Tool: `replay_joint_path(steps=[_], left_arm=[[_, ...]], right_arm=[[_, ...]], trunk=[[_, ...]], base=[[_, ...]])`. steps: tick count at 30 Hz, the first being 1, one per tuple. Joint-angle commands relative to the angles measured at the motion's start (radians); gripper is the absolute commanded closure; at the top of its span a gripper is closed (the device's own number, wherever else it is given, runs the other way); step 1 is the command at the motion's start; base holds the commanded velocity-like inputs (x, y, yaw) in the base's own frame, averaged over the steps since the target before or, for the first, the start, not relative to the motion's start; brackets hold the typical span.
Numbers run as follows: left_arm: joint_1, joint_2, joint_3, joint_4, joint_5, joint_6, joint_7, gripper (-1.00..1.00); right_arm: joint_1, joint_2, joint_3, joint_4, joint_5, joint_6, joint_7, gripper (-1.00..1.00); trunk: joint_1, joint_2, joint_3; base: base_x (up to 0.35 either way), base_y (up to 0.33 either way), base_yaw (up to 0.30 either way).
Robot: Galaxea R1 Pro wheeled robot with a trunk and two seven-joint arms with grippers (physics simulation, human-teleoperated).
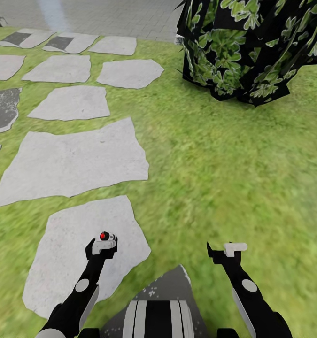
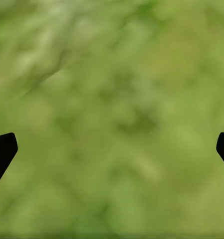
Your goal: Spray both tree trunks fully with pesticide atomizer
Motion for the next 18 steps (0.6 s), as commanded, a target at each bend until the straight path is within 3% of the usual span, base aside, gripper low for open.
replay_joint_path(steps=[1,6,18], left_arm=[[0.000,0.000,0.000,0.000,0.000,0.000,0.000,-1.00],[0.000,0.000,0.000,0.000,0.000,0.000,0.000,-1.00],[0.000,0.001,0.000,0.001,0.000,-0.002,-0.008,-1.00]], right_arm=[[0.000,0.000,0.000,0.000,0.000,0.000,0.000,-1.00],[0.000,0.001,0.000,0.000,0.000,0.000,-0.002,-1.00],[0.000,0.001,0.000,0.000,0.000,0.000,-0.003,-1.00]], trunk=[[0.000,0.000,0.000],[0.002,-0.001,-0.021],[0.002,-0.001,-0.023]], base=[[0.000,0.000,0.000],[0.000,0.000,0.012],[0.000,0.000,0.010]])
